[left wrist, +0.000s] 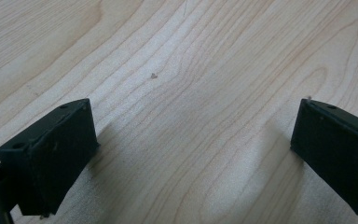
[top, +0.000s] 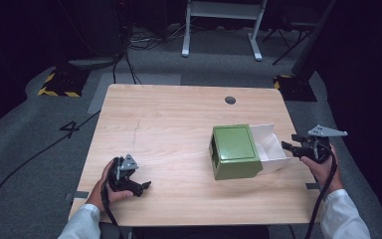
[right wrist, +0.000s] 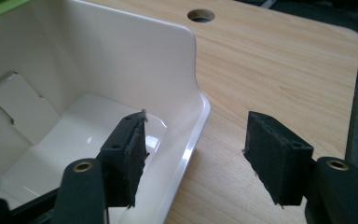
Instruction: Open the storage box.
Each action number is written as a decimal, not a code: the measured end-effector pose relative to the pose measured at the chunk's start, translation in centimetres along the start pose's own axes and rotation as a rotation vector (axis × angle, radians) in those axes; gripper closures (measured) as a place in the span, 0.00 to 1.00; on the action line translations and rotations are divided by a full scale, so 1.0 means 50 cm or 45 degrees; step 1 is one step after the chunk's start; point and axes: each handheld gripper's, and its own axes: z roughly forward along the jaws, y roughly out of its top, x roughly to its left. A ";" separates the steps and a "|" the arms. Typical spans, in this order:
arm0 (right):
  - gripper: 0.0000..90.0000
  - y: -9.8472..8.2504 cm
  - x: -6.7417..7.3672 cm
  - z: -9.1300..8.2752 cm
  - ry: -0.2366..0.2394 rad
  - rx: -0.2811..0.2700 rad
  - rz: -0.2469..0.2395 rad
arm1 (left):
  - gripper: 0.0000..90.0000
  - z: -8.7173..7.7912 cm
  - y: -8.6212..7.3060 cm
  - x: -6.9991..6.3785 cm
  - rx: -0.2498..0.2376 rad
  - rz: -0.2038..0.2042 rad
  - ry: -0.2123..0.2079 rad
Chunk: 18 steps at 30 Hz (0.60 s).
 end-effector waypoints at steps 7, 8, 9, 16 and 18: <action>0.35 0.014 0.013 -0.032 -0.004 -0.063 -0.020 | 0.00 0.000 0.000 0.000 0.000 0.000 0.000; 0.35 0.016 0.016 -0.037 -0.003 -0.070 -0.027 | 0.00 0.000 0.000 0.000 0.000 0.000 0.001; 0.34 0.017 0.020 -0.040 -0.002 -0.071 -0.026 | 0.00 0.000 0.000 0.000 0.000 0.000 0.001; 0.29 0.019 0.047 -0.067 0.014 -0.092 -0.074 | 0.00 0.000 0.000 0.000 0.000 0.000 0.000; 0.28 0.019 0.056 -0.076 0.016 -0.097 -0.092 | 0.00 0.000 0.000 0.000 -0.001 0.000 0.000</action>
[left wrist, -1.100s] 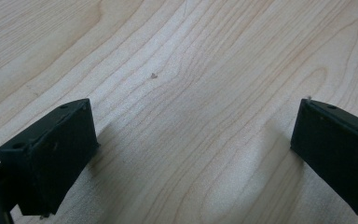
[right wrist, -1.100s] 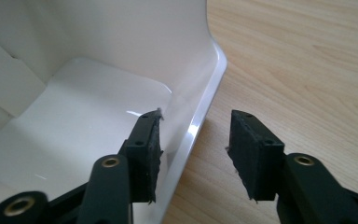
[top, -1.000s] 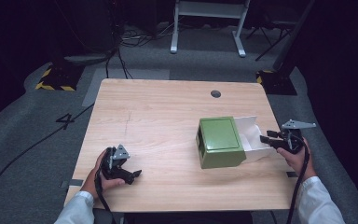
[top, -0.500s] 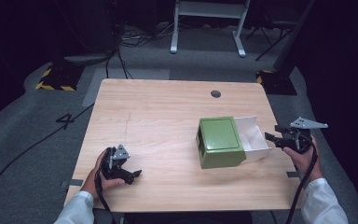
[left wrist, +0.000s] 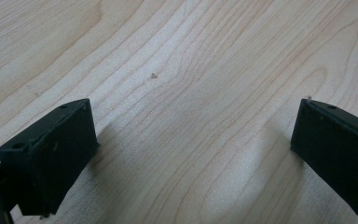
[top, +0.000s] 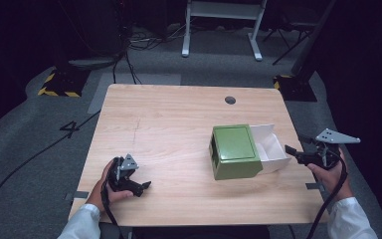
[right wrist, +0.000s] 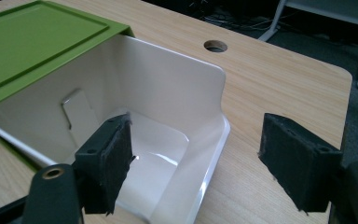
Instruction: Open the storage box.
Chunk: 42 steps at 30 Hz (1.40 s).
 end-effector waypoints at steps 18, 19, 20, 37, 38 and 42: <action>0.21 -0.037 0.056 -0.048 0.034 0.002 -0.085 | 0.00 0.000 0.000 0.000 0.001 0.000 0.001; 0.21 -0.040 0.058 -0.049 0.041 0.002 -0.083 | 0.00 0.000 0.000 0.000 0.001 0.000 0.000; 0.21 -0.043 0.061 -0.049 0.045 0.008 -0.085 | 0.00 0.000 0.000 0.000 0.001 0.000 0.001; 0.21 -0.120 0.084 -0.018 0.041 0.173 -0.132 | 0.00 0.000 0.000 0.000 0.001 0.000 0.000; 0.21 -0.124 0.085 -0.015 0.039 0.186 -0.139 | 0.00 0.000 0.000 0.000 0.001 0.000 0.000; 0.21 -0.143 0.088 -0.007 0.042 0.228 -0.149 | 0.00 0.000 0.000 0.000 0.001 0.000 0.000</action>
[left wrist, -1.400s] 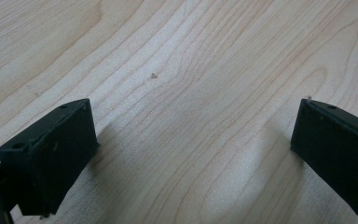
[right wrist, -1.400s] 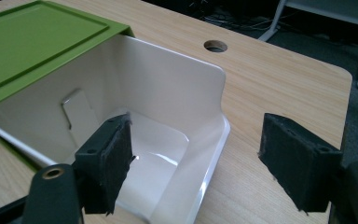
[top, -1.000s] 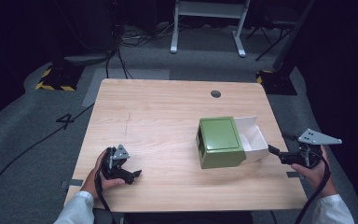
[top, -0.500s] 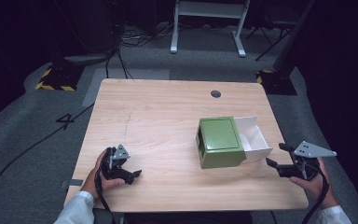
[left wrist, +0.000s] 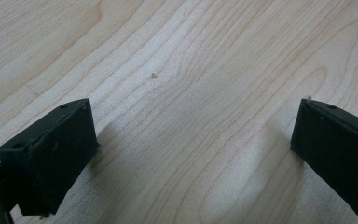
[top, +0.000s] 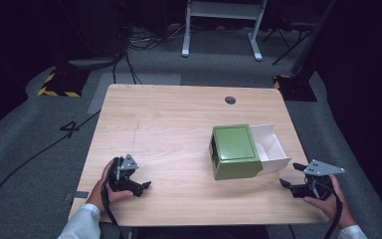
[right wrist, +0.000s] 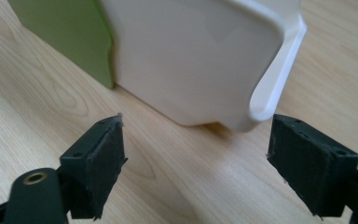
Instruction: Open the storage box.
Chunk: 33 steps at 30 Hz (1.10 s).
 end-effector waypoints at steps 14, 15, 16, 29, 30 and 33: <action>0.21 -0.062 -0.010 0.038 0.018 0.073 0.062 | 0.00 0.001 0.001 0.000 -0.003 -0.006 -0.001; 0.21 -0.066 -0.010 0.040 0.020 0.073 0.069 | 0.00 0.001 0.001 0.000 -0.002 -0.005 -0.001; 0.21 -0.070 -0.011 0.041 0.021 0.073 0.076 | 0.00 0.001 0.001 0.000 -0.002 -0.004 -0.001; 0.18 -0.089 -0.020 0.045 0.043 0.039 0.173 | 0.00 0.001 0.001 0.000 -0.002 -0.003 0.000; 0.18 -0.089 -0.020 0.045 0.043 0.039 0.172 | 0.00 0.001 0.001 0.000 -0.002 -0.003 0.000; 0.18 -0.089 -0.020 0.045 0.044 0.039 0.173 | 0.00 0.001 0.001 0.000 -0.002 -0.003 0.000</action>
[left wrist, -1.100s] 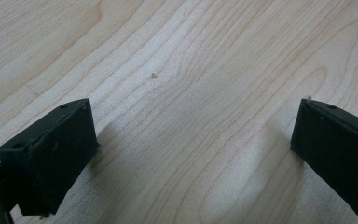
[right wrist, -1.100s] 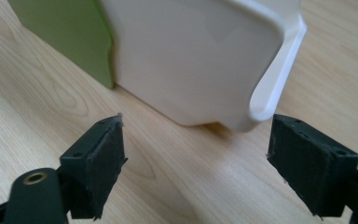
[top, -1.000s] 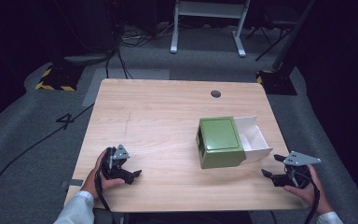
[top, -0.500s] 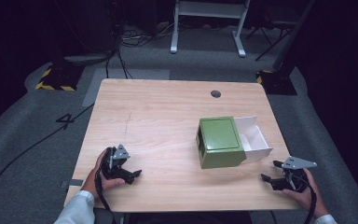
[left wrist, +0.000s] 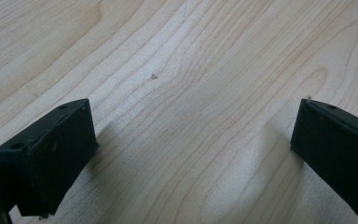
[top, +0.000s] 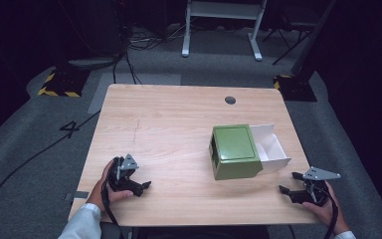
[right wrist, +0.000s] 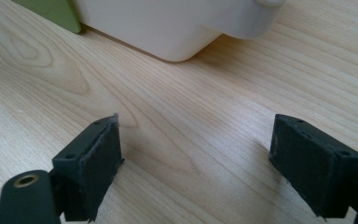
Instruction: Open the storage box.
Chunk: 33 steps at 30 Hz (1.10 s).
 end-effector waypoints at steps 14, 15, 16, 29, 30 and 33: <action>0.18 0.000 0.002 0.000 -0.016 0.000 0.014 | 0.00 -0.001 -0.001 0.000 0.001 -0.001 0.001; 0.18 0.000 0.002 0.000 -0.016 0.001 0.014 | 0.00 -0.001 -0.001 0.000 0.001 -0.001 0.001; 0.18 0.000 0.002 0.000 -0.017 0.000 0.014 | 0.00 0.000 -0.001 0.000 0.001 -0.001 0.001; 0.18 0.000 0.002 0.000 -0.019 -0.001 0.019 | 0.00 0.000 0.000 0.000 -0.001 -0.005 -0.001; 0.18 0.000 0.002 0.000 -0.019 -0.001 0.019 | 0.00 0.000 0.000 0.000 0.000 -0.003 0.000; 0.18 0.000 0.002 0.000 -0.019 -0.001 0.019 | 0.00 0.000 0.000 0.000 0.000 -0.003 -0.002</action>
